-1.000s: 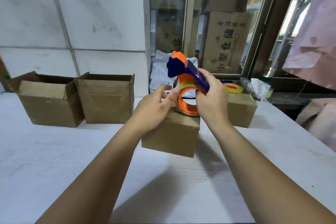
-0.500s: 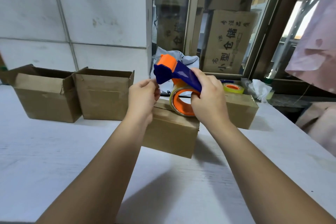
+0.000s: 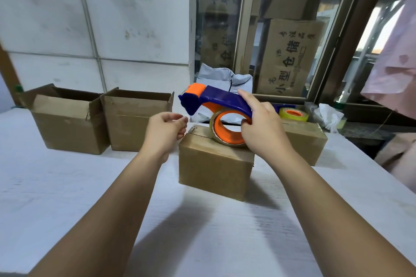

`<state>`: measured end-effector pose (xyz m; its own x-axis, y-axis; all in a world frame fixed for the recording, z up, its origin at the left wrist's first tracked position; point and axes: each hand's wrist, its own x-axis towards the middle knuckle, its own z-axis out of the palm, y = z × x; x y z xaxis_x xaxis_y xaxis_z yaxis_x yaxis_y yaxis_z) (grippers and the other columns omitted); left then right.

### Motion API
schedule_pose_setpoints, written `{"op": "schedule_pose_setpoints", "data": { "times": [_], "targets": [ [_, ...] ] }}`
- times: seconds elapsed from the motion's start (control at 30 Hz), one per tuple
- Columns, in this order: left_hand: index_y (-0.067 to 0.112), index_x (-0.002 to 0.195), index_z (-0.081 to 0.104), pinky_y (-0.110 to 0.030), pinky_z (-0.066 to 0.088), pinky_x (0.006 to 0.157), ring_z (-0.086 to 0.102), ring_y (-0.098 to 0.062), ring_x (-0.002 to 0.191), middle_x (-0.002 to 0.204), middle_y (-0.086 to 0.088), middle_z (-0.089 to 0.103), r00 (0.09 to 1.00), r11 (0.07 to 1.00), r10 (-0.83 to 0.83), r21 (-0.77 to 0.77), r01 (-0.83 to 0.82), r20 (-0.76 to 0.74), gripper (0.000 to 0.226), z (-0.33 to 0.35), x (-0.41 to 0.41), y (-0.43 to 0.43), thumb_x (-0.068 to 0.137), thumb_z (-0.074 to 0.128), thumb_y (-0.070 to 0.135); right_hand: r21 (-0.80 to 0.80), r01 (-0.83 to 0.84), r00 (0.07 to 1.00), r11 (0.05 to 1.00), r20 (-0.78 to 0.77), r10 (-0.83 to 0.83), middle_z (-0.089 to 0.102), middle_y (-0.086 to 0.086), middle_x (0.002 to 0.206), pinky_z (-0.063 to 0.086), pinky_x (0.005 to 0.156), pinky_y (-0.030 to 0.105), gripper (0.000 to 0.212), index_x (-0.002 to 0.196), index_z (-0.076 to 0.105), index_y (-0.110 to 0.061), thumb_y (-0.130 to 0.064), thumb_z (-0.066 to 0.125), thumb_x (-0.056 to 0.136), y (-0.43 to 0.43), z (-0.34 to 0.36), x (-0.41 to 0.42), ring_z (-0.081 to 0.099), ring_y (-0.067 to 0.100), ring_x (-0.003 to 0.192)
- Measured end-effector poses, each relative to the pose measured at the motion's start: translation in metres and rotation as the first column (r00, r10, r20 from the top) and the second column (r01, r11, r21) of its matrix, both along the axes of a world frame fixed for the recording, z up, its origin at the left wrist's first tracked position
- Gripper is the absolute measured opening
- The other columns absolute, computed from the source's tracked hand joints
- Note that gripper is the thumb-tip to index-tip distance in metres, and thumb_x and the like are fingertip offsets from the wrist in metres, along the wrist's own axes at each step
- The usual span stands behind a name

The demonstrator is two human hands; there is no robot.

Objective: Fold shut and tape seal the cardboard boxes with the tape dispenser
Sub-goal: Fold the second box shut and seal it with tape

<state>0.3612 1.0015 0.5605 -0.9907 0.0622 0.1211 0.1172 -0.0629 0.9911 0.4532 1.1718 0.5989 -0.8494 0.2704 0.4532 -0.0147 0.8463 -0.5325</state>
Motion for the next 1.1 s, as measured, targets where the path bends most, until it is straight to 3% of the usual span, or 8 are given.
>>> {"op": "schedule_pose_setpoints", "data": {
  "times": [0.23,0.33,0.47,0.63,0.73,0.83,1.0,1.1],
  "targets": [
    [-0.005,0.104,0.064,-0.014,0.051,0.059,0.056,-0.008,0.062,0.075,-0.006,0.063,0.987,0.997,0.014,0.078,-0.026,0.158,0.017,-0.012,-0.005,-0.013,0.094,0.057,0.007,-0.144,0.025,0.993,0.989,-0.111,-0.042,0.044,0.005,0.124,0.036,0.09,0.024,0.059,0.143,0.036,-0.035,-0.01,0.053,0.091,-0.001,-0.009,-0.004,0.047,0.018,0.107],
    [-0.001,0.101,0.064,-0.013,0.048,0.052,0.055,-0.006,0.061,0.078,-0.005,0.063,0.982,0.994,-0.068,0.101,0.051,0.177,0.027,-0.006,0.001,-0.009,0.097,0.053,0.023,-0.12,0.023,0.992,0.993,-0.12,-0.037,0.044,0.002,0.12,0.033,0.085,0.021,0.059,0.144,0.035,-0.036,-0.014,0.053,0.093,0.001,-0.013,-0.002,0.046,0.014,0.103],
    [0.009,0.098,0.062,-0.025,0.035,0.06,0.05,-0.017,0.08,0.092,-0.005,0.06,0.987,0.977,-0.067,-0.192,0.095,0.147,0.049,0.007,0.003,0.002,0.094,0.044,0.055,-0.097,-0.019,0.994,0.995,-0.105,0.009,0.043,0.001,0.122,0.032,0.086,0.02,0.063,0.144,0.033,-0.038,-0.005,0.049,0.092,-0.002,-0.012,0.0,0.046,0.014,0.106],
    [0.028,0.096,0.062,-0.03,0.046,0.081,0.056,-0.018,0.101,0.107,0.005,0.06,0.993,0.926,-0.074,-0.377,0.032,-0.097,0.013,0.003,0.004,0.007,0.092,0.054,0.038,-0.095,-0.006,0.992,0.995,-0.124,-0.006,0.044,0.003,0.125,0.032,0.085,0.019,0.067,0.144,0.035,-0.037,0.0,0.048,0.089,0.0,-0.014,0.0,0.044,0.012,0.105],
    [0.044,0.104,0.057,-0.03,0.034,0.101,0.035,-0.011,0.123,0.122,0.015,0.042,0.939,0.896,-0.254,-0.422,0.137,-0.234,0.033,0.0,0.014,0.002,0.089,0.055,0.016,-0.123,0.01,0.991,0.992,-0.129,-0.026,0.045,0.003,0.123,0.036,0.085,0.022,0.067,0.143,0.034,-0.038,-0.001,0.048,0.089,0.0,-0.016,-0.001,0.045,0.012,0.101],
    [0.035,0.13,0.05,-0.021,0.026,0.097,0.024,-0.002,0.119,0.121,0.014,0.034,0.91,0.804,-0.267,-0.593,0.029,-0.317,0.048,-0.003,0.019,0.007,0.087,0.061,0.016,-0.126,0.012,0.991,0.992,-0.127,-0.028,0.044,0.003,0.123,0.039,0.086,0.024,0.067,0.144,0.033,-0.038,0.0,0.048,0.09,0.001,-0.017,-0.001,0.044,0.012,0.1],
    [0.016,0.114,0.064,-0.006,0.029,0.066,0.042,-0.008,0.094,0.105,0.006,0.043,0.816,0.794,0.025,-0.485,-0.367,-0.578,0.024,-0.003,0.012,0.013,0.091,0.06,0.012,-0.117,0.014,0.992,0.993,-0.12,-0.028,0.043,0.001,0.125,0.041,0.087,0.025,0.069,0.144,0.031,-0.039,0.0,0.049,0.09,0.0,-0.017,0.001,0.042,0.01,0.101],
    [0.004,0.113,0.065,-0.01,0.033,0.066,0.046,-0.012,0.087,0.103,-0.006,0.055,0.713,0.738,0.007,-0.478,-0.477,-0.701,0.022,-0.003,0.007,0.007,0.091,0.06,0.007,-0.108,0.008,0.994,0.994,-0.109,-0.02,0.042,0.002,0.126,0.04,0.088,0.024,0.069,0.144,0.03,-0.038,0.0,0.05,0.09,0.0,-0.016,0.002,0.042,0.01,0.102]
  ]
}}
